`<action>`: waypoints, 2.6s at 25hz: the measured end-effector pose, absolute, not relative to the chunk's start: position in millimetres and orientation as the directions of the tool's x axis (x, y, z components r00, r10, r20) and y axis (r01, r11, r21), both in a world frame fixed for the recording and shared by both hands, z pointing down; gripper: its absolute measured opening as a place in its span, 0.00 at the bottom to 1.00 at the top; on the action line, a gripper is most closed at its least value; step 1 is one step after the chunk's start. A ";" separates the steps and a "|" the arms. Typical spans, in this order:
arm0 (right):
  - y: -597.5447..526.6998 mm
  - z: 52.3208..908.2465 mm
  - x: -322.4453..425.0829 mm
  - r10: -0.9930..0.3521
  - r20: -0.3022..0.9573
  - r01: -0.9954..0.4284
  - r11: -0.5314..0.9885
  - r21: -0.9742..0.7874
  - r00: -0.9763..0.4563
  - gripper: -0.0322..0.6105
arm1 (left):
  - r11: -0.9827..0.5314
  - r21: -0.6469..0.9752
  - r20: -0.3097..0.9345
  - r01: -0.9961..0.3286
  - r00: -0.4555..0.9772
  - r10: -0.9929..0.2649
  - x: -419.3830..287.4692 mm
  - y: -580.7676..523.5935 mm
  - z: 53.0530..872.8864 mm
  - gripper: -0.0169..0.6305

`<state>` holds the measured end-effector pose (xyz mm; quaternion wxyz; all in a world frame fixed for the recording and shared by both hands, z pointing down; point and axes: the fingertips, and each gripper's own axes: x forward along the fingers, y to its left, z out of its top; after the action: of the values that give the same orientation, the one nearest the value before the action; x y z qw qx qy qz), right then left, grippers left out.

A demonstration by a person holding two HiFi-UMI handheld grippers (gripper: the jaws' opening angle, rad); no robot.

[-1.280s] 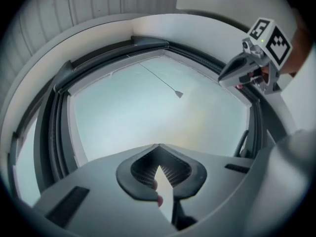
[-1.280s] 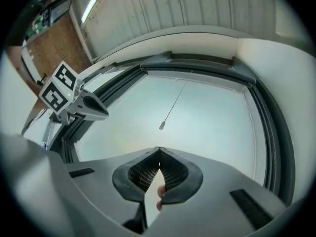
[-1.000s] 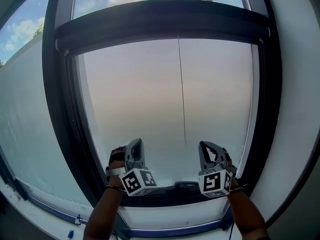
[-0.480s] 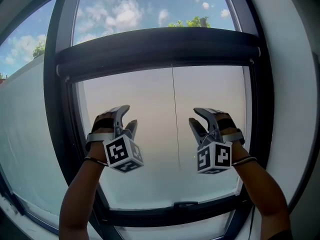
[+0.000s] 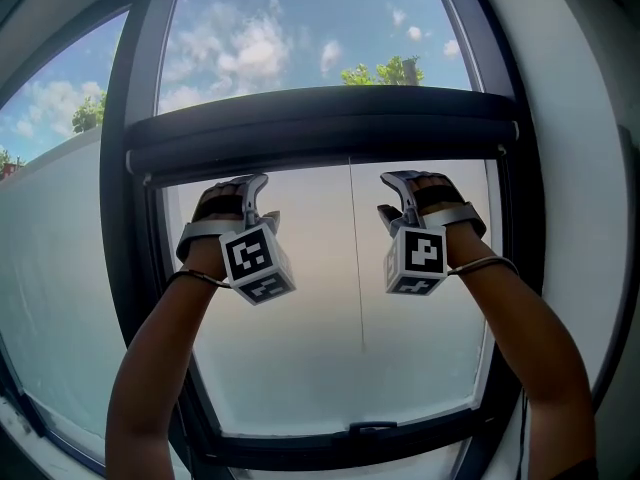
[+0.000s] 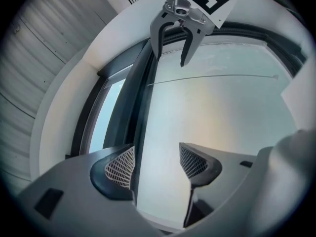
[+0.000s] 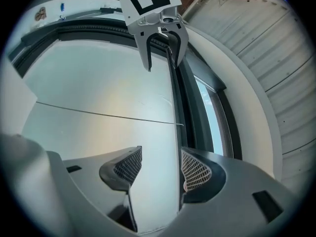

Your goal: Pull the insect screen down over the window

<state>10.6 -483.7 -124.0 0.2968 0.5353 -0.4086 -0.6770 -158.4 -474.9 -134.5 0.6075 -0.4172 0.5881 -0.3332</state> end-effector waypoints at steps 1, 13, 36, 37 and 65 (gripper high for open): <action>-486.4 -130.7 10.1 -0.839 -0.485 -0.037 -0.492 0.870 -0.248 0.41 | 0.436 -0.896 -0.443 -0.089 0.082 -0.893 -157.1 -474.6 -140.0 0.43; -509.0 -172.1 23.9 -0.847 -0.497 -0.020 -0.503 0.864 -0.188 0.41 | 0.415 -0.906 -0.417 -0.080 0.003 -0.909 -166.1 -504.2 -173.9 0.43; -523.7 -164.6 31.8 -0.958 -0.269 0.032 -0.274 0.961 -0.098 0.41 | 0.211 -0.975 -0.212 -0.066 0.002 -0.977 -170.9 -513.0 -161.4 0.43; -523.4 -163.2 32.0 -0.960 -0.262 0.033 -0.266 0.964 -0.096 0.41 | 0.204 -0.977 -0.204 -0.056 -0.005 -0.979 -171.0 -512.8 -159.7 0.43; -516.6 -73.5 31.8 -0.996 -0.047 0.051 -0.052 0.997 -0.080 0.41 | -0.057 -0.997 0.058 -0.046 -0.035 -0.998 -173.1 -504.1 -68.6 0.36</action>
<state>31.8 -516.6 -73.5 0.4803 0.4789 -0.4934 -0.5445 -173.1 -504.1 -68.6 0.4649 -0.5162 0.5055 -0.5118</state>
